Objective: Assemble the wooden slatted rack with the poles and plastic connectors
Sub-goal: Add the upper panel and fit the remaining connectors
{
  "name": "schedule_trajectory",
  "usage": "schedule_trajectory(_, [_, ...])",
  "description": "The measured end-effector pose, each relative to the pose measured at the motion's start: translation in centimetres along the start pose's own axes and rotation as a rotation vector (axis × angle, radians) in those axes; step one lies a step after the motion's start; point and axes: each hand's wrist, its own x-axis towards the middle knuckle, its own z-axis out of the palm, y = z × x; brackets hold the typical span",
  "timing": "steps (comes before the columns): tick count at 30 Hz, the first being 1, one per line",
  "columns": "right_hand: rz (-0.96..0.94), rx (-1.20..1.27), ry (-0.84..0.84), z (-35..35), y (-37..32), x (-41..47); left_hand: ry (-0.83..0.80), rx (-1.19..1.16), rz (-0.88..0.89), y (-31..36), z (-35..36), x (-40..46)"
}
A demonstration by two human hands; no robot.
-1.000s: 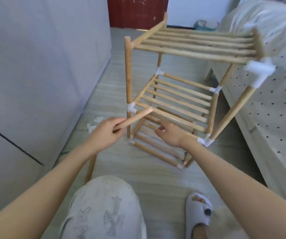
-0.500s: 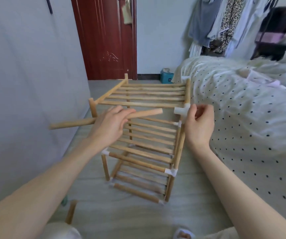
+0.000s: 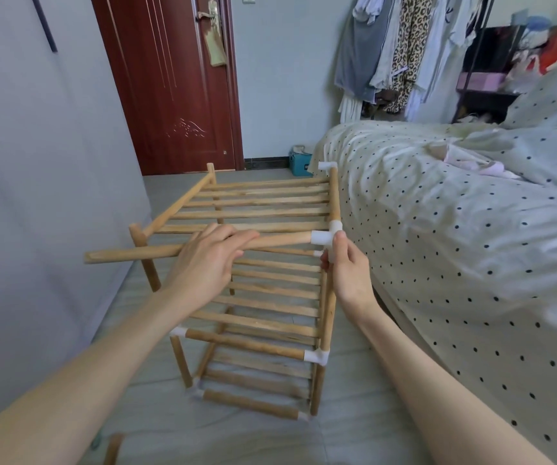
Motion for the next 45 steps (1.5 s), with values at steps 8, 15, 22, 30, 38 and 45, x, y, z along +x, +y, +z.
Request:
schedule_trajectory(8, [0.007, 0.055, -0.054, -2.1, -0.2, 0.3, -0.014, 0.032, 0.098, 1.1, 0.0, 2.0])
schedule_trajectory(15, [0.113, 0.185, -0.017, -3.0, -0.7, 0.8, -0.001, 0.068, 0.090, 3.0, 0.5, 3.2])
schedule_trajectory(22, [0.084, 0.190, 0.025, -3.1, 0.3, 1.6, -0.041, 0.053, 0.038, 4.9, 1.9, 3.9])
schedule_trajectory(30, [0.030, 0.077, 0.043, -2.6, 0.3, 2.4, -0.235, 0.004, -0.046, 5.2, 1.7, 5.2])
schedule_trajectory(38, [0.059, -0.013, 0.138, -2.1, 1.2, 2.0, -0.099, 0.253, 0.054, 2.4, -1.4, 0.3])
schedule_trajectory(45, [0.004, -0.088, 0.109, -0.5, 2.0, 0.8, -0.187, 0.084, -0.078, -1.4, -2.7, -1.3])
